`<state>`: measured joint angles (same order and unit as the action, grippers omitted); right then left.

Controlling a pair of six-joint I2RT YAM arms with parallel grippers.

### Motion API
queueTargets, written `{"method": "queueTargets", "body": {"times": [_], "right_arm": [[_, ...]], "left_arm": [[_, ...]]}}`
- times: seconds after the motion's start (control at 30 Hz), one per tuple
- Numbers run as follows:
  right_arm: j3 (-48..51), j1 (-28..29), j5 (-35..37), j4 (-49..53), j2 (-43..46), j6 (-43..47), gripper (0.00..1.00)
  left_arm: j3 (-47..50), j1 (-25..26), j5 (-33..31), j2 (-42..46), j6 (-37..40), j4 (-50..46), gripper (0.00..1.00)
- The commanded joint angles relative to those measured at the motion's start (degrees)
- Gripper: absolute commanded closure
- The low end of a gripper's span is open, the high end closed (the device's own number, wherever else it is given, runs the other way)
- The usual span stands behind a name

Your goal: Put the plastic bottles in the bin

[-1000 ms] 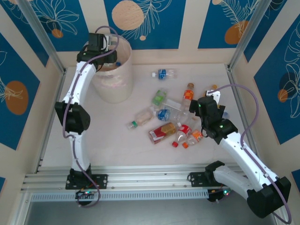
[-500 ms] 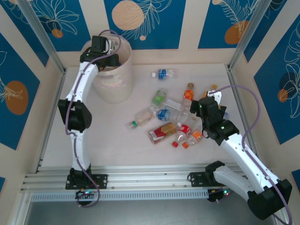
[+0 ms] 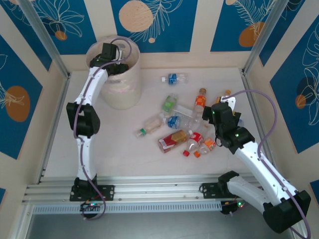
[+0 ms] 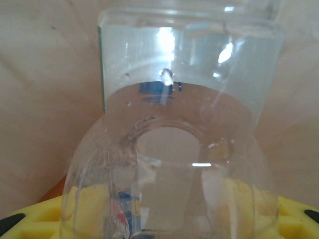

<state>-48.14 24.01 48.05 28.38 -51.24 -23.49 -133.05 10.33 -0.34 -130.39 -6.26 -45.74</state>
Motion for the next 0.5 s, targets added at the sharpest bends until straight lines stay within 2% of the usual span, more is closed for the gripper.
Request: {"method": "queueTargets", "body": {"times": [0.0, 0.47], "right_arm": [[-2.8, 0.3, 1.4, 0.3, -0.8, 0.6, 0.01], [-3.6, 0.3, 1.7, -0.3, -1.8, 1.8, 0.01]], "left_arm": [[-1.9, -0.7, 1.9, -2.4, 1.1, -1.2, 0.54], [-2.0, -0.7, 2.4, -6.9, 0.6, -2.0, 0.52]]}}
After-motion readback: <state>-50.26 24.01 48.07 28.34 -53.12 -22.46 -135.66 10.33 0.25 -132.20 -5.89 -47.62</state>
